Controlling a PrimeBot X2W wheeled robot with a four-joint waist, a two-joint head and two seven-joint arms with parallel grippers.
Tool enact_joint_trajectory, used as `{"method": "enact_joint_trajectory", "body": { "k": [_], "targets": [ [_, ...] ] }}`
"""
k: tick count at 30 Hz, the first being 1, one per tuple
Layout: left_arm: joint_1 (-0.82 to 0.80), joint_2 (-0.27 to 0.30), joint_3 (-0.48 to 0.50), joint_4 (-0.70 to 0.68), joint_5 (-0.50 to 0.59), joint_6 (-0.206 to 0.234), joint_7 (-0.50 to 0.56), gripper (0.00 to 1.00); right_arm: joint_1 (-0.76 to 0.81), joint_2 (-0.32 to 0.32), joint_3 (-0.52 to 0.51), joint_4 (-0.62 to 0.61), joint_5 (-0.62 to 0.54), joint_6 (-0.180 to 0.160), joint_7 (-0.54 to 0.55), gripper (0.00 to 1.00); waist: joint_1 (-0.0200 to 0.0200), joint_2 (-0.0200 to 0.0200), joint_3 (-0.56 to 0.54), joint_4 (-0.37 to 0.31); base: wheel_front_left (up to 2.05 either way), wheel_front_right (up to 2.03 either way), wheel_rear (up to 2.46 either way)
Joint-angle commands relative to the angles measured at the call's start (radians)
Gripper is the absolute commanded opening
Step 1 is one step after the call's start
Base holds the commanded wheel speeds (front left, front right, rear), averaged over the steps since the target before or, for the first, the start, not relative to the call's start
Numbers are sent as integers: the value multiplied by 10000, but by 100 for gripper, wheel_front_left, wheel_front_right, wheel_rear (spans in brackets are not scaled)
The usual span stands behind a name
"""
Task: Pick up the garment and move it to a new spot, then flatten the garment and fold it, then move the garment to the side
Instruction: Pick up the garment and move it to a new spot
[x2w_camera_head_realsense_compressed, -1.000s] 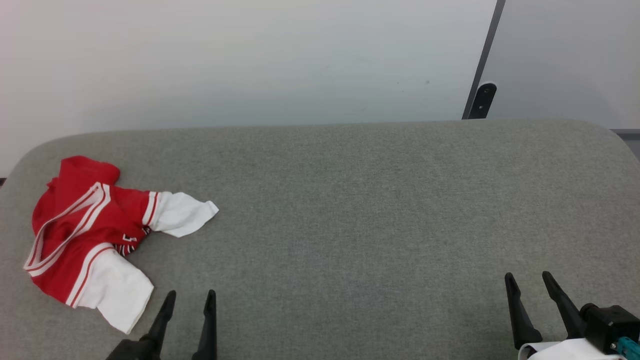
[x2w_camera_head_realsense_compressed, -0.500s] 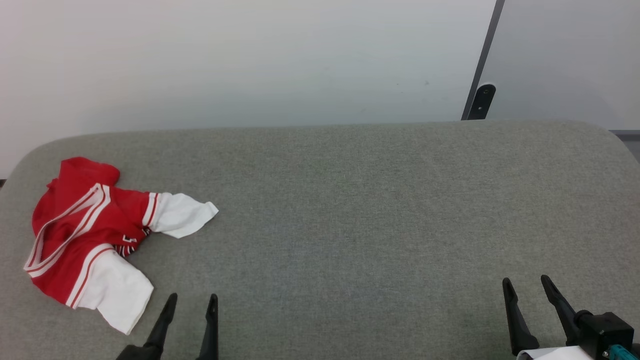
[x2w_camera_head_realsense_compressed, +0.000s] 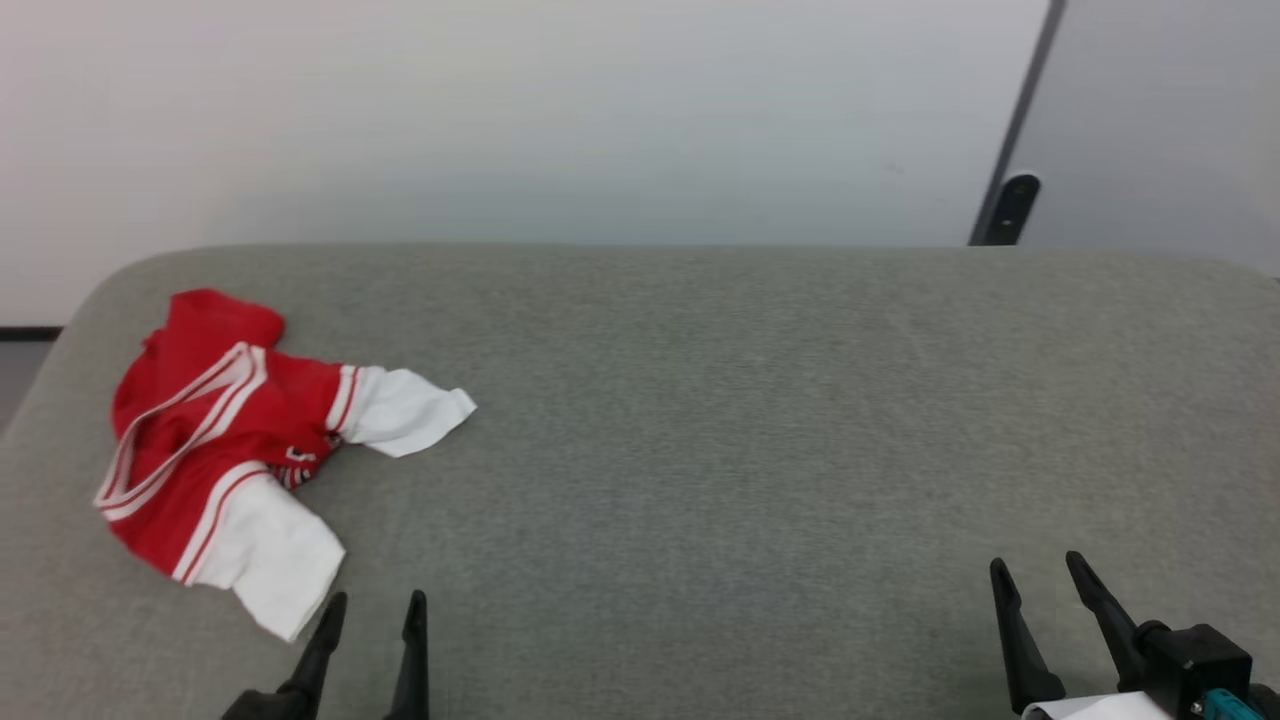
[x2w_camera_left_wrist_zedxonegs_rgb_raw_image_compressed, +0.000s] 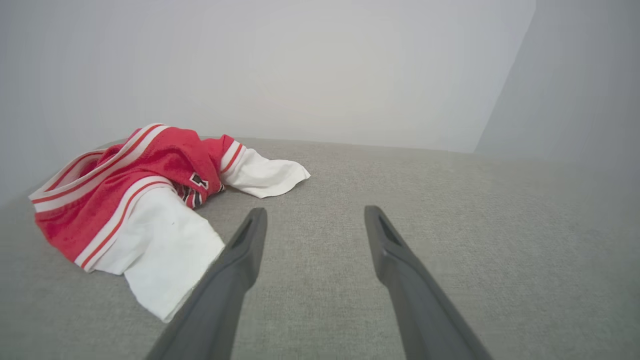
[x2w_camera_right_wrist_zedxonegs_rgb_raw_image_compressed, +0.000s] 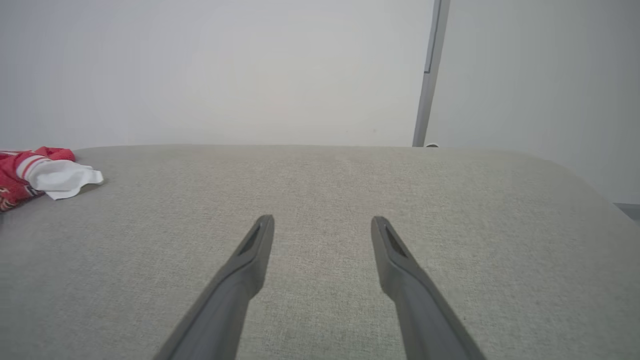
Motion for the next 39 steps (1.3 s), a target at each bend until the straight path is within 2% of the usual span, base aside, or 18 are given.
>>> {"method": "enact_joint_trajectory", "body": {
  "k": [1,15,22,32,39],
  "targets": [
    [-74,-26,73,36,-72,9,-5,100,-125,-65,81,15,44,-10,-22,100,0,-1,16,442,0,0,0],
    [-36,-121,136,254,-26,279,-3,100,-587,-519,825,57,242,-10,132,100,0,-1,13,3339,0,0,0],
    [114,-142,24,190,-169,580,-3,100,-930,-713,1400,122,455,-10,260,100,0,-1,18,4675,0,0,0],
    [628,-153,90,-621,-1168,1672,-3,100,-2533,-1214,3192,675,881,-10,503,100,0,-1,435,4936,0,0,0],
    [1033,-150,-1,-1030,-1355,2045,-3,100,-3229,-1375,3953,1269,1275,-10,333,100,0,-1,485,4978,0,0,0]
  ]
}}
